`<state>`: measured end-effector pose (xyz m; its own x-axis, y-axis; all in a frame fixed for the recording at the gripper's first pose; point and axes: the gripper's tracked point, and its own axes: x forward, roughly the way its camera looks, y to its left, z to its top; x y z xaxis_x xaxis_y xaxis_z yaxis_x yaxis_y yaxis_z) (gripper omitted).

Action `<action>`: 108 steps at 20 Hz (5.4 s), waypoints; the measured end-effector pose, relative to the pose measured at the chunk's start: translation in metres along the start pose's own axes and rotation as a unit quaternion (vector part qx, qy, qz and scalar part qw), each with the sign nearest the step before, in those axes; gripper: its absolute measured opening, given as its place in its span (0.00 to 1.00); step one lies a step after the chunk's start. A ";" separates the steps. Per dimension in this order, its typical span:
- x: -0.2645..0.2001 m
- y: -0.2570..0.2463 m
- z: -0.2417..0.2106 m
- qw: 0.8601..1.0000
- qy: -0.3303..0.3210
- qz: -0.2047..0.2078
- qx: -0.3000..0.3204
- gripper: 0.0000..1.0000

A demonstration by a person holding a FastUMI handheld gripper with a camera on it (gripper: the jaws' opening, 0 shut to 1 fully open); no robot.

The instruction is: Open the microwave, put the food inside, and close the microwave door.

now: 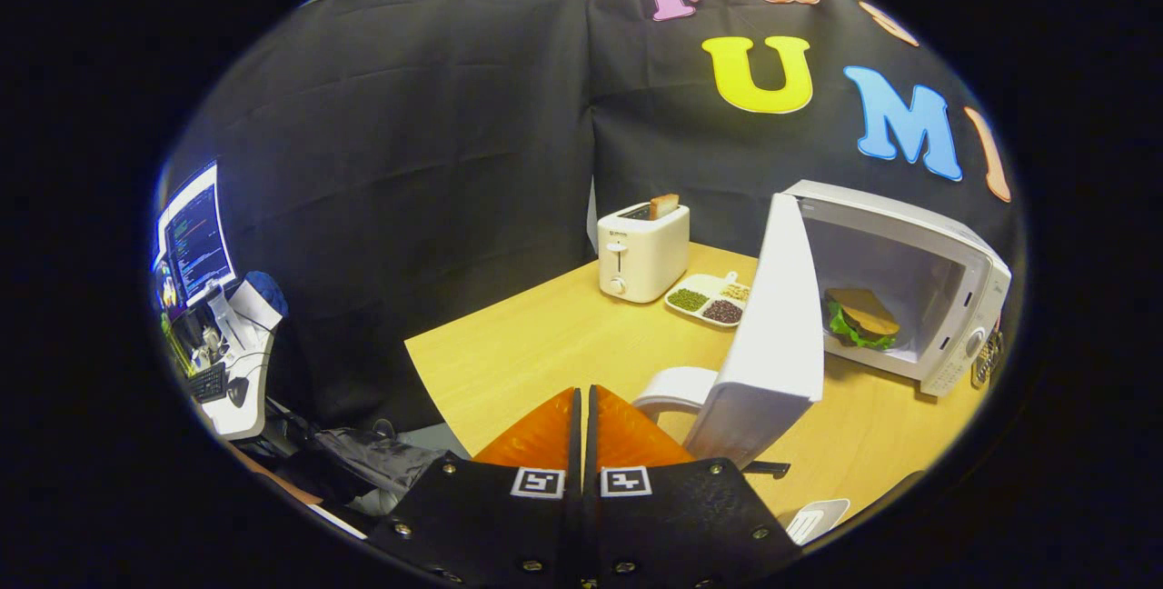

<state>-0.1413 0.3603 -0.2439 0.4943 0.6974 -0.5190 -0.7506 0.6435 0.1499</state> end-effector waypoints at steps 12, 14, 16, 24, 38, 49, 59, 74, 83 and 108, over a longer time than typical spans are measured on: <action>-0.040 -0.092 -0.018 0.995 0.008 -0.093 0.043 0.01; -0.045 -0.111 -0.017 0.992 0.005 -0.110 0.053 0.00; -0.049 -0.130 -0.016 0.990 0.004 -0.128 0.060 0.01; -0.064 -0.195 -0.013 0.981 -0.001 -0.176 0.082 0.01; -0.057 -0.279 -0.001 0.969 -0.001 -0.231 0.090 0.01; -0.038 -0.349 0.008 0.950 0.003 -0.292 0.108 0.01; -0.021 -0.400 0.030 0.928 -0.026 -0.337 0.156 0.01; -0.024 -0.393 0.041 0.927 -0.016 -0.359 0.107 0.03; -0.087 -0.326 0.073 0.916 -0.079 -0.371 0.128 0.03; -0.213 -0.232 0.104 0.894 -0.177 -0.398 0.108 0.91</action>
